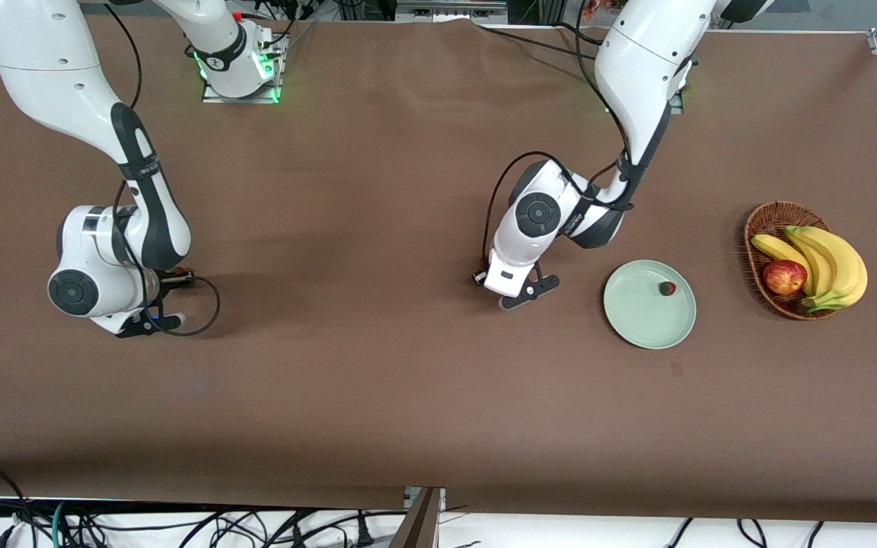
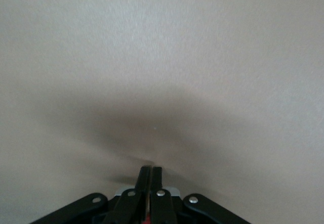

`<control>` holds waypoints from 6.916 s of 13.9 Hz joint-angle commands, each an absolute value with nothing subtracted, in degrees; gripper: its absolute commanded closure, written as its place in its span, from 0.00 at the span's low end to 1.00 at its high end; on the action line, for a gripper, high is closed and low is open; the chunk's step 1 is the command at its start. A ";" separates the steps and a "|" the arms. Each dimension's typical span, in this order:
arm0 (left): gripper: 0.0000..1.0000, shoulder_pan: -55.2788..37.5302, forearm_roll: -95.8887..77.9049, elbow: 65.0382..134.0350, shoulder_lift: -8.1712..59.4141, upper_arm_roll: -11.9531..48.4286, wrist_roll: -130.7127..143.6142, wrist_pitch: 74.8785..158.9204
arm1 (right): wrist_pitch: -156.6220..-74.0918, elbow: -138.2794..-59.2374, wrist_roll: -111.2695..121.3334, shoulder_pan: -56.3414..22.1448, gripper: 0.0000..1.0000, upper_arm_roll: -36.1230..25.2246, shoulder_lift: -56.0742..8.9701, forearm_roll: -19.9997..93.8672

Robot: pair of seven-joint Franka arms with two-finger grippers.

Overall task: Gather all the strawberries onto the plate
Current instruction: 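Grasp the last strawberry with the right gripper while the left gripper lifts, then place the strawberry on the plate while the right gripper carries the last, then release the last strawberry mid-table and retract the right gripper while left approaches, then grasp the last strawberry with the left gripper and lift it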

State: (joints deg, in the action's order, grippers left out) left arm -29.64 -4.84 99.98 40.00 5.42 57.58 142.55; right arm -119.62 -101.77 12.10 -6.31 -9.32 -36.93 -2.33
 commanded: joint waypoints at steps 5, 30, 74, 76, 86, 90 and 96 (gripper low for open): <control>0.34 -30.23 -3.60 100.72 39.37 5.45 57.83 142.29 | -120.67 -95.38 -1.70 -11.33 0.95 -3.72 -37.87 4.40; 0.91 -14.96 -3.43 100.29 27.95 5.45 20.63 116.92 | -133.94 -74.91 -50.24 -30.83 0.95 7.03 -50.52 3.96; 0.00 -20.83 5.89 99.67 38.14 13.71 52.38 135.09 | -91.59 -87.36 2.55 -0.88 0.00 -0.70 -3.70 -4.31; 0.00 -20.48 5.89 98.88 39.28 13.71 50.20 135.09 | -90.97 -87.36 2.55 -0.88 0.00 -0.62 -3.43 -4.74; 0.21 -21.18 5.98 96.78 42.10 13.71 49.48 135.18 | -87.63 -87.45 -0.64 -1.32 0.00 -0.35 -3.60 -3.34; 0.64 -22.06 5.98 96.06 42.71 13.71 49.57 135.09 | -87.71 -87.28 -0.26 -1.49 0.00 -0.53 -4.13 -3.34; 0.67 -22.15 5.89 96.06 42.19 13.71 49.48 134.56 | -87.80 -87.10 0.09 -1.32 0.00 -0.53 -4.74 -3.34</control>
